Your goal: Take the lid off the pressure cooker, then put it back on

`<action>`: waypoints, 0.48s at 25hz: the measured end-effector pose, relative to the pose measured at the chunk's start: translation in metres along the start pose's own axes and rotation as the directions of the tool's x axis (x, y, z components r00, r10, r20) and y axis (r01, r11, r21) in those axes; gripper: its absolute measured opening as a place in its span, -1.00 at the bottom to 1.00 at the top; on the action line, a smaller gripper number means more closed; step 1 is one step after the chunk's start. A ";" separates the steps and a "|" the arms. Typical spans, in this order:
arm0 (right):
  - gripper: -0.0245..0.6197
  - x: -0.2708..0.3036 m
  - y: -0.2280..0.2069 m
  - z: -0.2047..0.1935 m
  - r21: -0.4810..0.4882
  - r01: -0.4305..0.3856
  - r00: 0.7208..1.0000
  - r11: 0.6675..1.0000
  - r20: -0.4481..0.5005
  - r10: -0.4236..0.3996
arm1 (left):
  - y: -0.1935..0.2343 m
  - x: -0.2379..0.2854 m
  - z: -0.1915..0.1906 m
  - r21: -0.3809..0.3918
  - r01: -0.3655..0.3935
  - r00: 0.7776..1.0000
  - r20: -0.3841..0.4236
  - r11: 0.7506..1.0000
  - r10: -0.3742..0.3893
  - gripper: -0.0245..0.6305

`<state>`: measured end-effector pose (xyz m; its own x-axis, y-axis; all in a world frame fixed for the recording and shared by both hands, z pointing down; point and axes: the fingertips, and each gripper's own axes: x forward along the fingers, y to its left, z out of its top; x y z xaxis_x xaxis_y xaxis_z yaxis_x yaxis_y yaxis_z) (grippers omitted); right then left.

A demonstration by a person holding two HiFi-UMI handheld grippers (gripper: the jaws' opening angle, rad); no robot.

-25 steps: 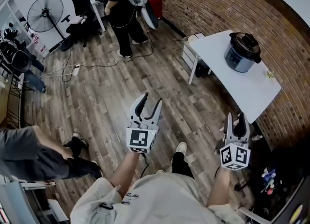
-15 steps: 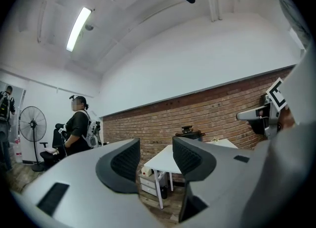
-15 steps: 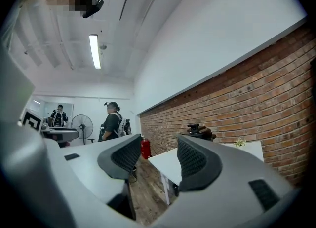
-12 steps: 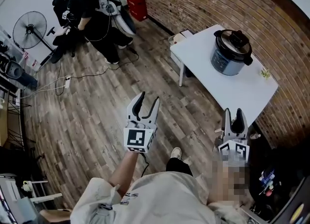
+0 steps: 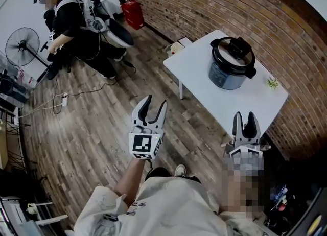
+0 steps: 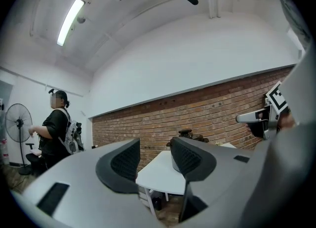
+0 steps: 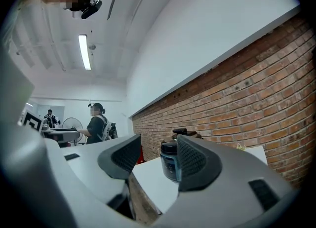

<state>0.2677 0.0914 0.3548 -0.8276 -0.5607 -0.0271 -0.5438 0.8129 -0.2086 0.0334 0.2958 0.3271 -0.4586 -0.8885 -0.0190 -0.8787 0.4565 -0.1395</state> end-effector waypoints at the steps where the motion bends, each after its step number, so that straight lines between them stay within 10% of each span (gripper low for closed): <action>1: -0.23 0.005 -0.004 0.002 -0.004 0.003 1.000 1.000 0.004 -0.003 | -0.001 0.008 0.000 -0.002 0.003 1.000 0.002 1.000 -0.003 -0.25; 12: -0.23 0.062 -0.044 0.004 -0.041 0.095 0.995 0.995 0.026 -0.094 | -0.003 0.111 -0.013 -0.022 0.104 0.994 0.026 0.994 -0.103 -0.25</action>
<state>0.2412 0.0205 0.3587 -0.7690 -0.6384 -0.0324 -0.6251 0.7617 -0.1703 -0.0166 0.1963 0.3385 -0.3620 -0.9317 -0.0305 -0.9242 0.3630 -0.1185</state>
